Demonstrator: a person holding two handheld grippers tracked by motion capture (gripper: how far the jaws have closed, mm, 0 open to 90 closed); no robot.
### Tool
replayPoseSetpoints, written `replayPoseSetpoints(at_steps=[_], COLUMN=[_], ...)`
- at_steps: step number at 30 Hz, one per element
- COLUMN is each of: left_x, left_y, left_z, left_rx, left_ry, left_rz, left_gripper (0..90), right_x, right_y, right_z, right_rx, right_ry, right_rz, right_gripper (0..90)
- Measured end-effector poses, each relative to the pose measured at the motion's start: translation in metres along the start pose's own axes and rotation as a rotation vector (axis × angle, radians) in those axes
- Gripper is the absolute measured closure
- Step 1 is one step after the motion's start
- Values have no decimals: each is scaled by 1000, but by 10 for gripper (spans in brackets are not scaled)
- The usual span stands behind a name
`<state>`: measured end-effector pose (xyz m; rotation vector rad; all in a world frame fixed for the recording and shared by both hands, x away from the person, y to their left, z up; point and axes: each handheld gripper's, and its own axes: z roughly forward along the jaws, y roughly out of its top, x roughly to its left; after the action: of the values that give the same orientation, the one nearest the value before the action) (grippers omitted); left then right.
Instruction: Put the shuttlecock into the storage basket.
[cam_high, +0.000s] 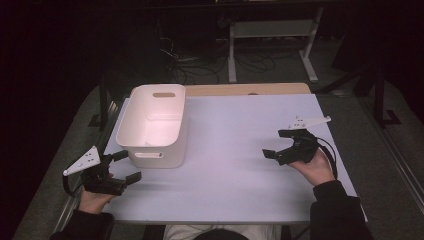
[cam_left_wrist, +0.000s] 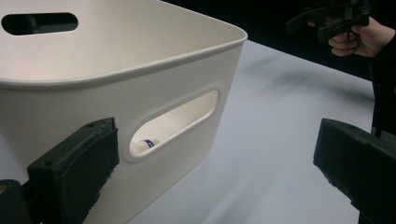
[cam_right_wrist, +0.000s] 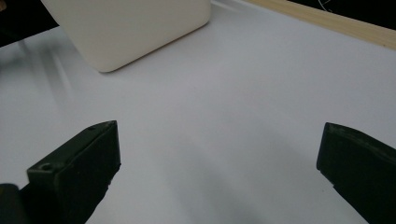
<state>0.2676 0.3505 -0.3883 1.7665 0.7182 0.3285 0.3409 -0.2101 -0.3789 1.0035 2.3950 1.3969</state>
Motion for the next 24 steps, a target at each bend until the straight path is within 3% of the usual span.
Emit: replayPoseSetpoints(at_steps=[13, 24], left_x=[0, 0], left_y=[0, 0], left_z=[0, 0], left_rx=[-1, -1], left_ry=[0, -1], left_rz=[-1, 1], left_gripper=[0, 0], right_x=[-5, 0], right_y=[-28, -55], right_z=[-14, -23], right_rx=[-24, -46], right_ry=[-35, -98], right_rz=[47, 34], right_gripper=[0, 0])
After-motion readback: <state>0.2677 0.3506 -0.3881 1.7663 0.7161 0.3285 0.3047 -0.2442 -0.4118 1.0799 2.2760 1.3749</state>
